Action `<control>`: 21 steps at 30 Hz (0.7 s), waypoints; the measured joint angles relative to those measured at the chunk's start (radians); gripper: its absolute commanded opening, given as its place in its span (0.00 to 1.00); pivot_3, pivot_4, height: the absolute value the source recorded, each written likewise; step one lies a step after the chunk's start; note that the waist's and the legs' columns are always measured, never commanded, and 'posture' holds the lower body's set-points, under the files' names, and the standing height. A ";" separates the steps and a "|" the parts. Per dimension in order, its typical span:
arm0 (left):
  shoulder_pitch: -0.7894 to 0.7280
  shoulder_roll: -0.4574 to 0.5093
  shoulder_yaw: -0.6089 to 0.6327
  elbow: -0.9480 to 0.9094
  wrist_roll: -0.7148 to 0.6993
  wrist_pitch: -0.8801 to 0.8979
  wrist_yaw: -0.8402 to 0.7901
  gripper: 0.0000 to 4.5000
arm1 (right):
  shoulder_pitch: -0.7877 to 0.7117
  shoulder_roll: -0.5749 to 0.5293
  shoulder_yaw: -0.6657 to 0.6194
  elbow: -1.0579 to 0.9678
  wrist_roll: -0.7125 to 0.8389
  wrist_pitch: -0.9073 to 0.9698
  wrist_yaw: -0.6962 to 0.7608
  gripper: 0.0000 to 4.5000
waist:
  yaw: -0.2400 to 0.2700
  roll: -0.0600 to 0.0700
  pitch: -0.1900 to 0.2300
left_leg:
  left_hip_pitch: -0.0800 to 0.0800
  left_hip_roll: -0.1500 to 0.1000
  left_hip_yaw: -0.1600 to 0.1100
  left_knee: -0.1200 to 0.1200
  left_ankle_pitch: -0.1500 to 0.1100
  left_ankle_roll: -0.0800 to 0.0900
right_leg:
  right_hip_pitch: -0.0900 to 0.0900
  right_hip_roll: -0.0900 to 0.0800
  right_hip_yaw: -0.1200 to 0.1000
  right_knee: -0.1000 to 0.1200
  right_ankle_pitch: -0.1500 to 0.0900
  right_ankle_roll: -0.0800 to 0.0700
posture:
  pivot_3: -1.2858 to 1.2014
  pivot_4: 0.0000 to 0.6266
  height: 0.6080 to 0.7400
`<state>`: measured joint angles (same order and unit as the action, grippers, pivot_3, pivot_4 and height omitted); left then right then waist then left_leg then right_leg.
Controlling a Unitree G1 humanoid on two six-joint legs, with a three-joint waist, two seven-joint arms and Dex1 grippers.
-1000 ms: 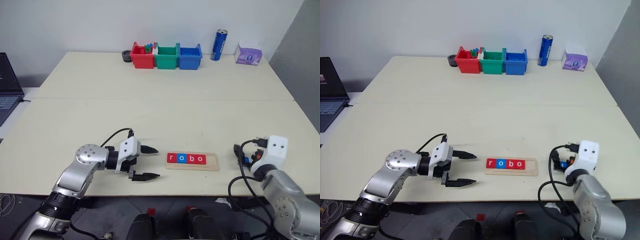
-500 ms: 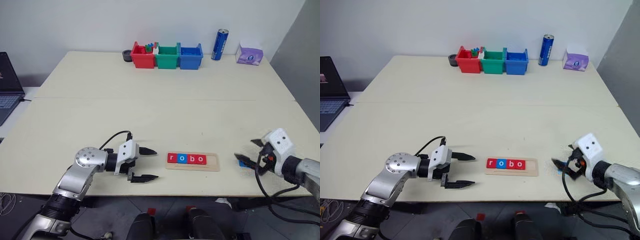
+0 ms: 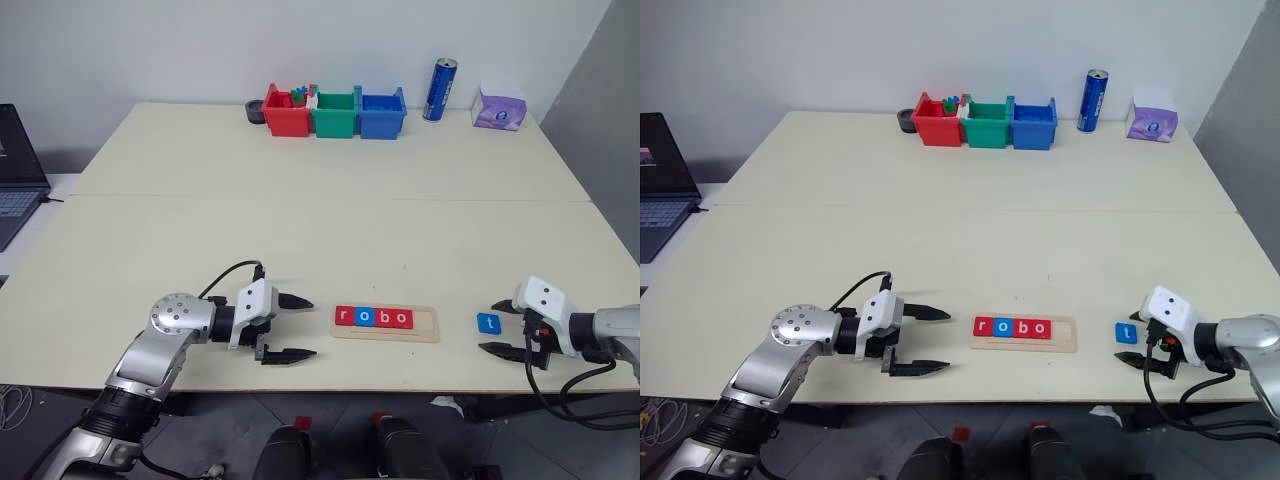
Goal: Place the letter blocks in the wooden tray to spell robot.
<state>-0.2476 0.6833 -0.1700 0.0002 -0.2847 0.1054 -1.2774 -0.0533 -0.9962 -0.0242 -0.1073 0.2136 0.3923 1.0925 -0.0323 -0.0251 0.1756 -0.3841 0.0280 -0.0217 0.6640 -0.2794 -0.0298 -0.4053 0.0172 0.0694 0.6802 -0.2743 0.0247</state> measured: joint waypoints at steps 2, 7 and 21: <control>0.000 0.000 0.000 -0.009 0.000 0.006 0.000 1.00 | -0.013 0.000 0.010 0.014 -0.007 -0.017 0.010 0.95 | 0.000 0.000 0.000 | 0.000 0.000 0.000 0.000 0.000 0.000 | 0.000 0.000 0.000 0.000 0.000 0.000 | 0.52 0.24 1.00; 0.000 0.001 0.000 -0.020 0.000 0.026 0.001 1.00 | -0.039 0.000 0.034 0.034 -0.015 -0.036 0.023 0.62 | 0.000 0.000 0.000 | 0.000 0.000 -0.001 0.000 0.000 0.000 | 0.000 0.000 0.000 0.000 0.000 0.000 | 0.52 0.24 1.00; 0.000 0.002 0.000 -0.043 -0.001 0.046 0.005 1.00 | -0.095 0.007 0.043 -0.080 0.050 0.073 0.050 0.32 | -0.002 0.000 0.000 | 0.001 0.000 -0.002 0.001 0.000 0.000 | 0.000 0.000 0.000 0.001 0.001 -0.001 | 0.52 0.24 1.00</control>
<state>-0.2478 0.6850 -0.1699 -0.0429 -0.2857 0.1516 -1.2726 -0.1485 -0.9895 0.0186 -0.1871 0.2635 0.4652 1.1428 -0.0342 -0.0246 0.1758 -0.3835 0.0283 -0.0237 0.6646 -0.2793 -0.0299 -0.4052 0.0172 0.0698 0.6810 -0.2736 0.0240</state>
